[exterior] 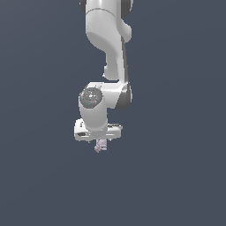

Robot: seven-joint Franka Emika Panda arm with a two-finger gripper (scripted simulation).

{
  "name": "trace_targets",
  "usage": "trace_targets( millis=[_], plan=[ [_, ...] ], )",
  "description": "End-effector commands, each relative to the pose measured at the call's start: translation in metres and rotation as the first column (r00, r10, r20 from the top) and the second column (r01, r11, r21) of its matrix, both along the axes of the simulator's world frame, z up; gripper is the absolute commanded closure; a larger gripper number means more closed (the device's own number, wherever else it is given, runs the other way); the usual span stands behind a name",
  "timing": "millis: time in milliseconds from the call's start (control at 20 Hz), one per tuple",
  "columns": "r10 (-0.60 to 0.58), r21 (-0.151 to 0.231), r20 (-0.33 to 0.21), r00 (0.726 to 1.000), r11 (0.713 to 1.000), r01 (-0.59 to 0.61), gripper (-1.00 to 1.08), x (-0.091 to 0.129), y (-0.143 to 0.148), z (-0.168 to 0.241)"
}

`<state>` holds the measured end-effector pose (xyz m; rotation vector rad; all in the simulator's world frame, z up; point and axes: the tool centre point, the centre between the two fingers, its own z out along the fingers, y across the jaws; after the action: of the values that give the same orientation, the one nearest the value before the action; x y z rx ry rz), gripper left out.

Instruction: Pick up the object and move it to a goal position.

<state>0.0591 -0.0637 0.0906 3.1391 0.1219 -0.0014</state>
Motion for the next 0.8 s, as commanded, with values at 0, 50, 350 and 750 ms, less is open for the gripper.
trace_targets(
  millis=[0,50,350,750],
  plan=[
    [0.0,0.0,0.0,1.0,1.0,0.0,-0.92,0.0,0.0,-0.001],
    [0.0,0.0,0.0,1.0,1.0,0.0,-0.92,0.0,0.0,-0.003],
    [0.001,0.0,0.001,1.0,1.0,-0.001,-0.92,0.0,0.0,-0.03],
    [0.002,0.0,0.001,1.0,1.0,-0.002,-0.92,0.001,0.0,-0.051]
  ],
)
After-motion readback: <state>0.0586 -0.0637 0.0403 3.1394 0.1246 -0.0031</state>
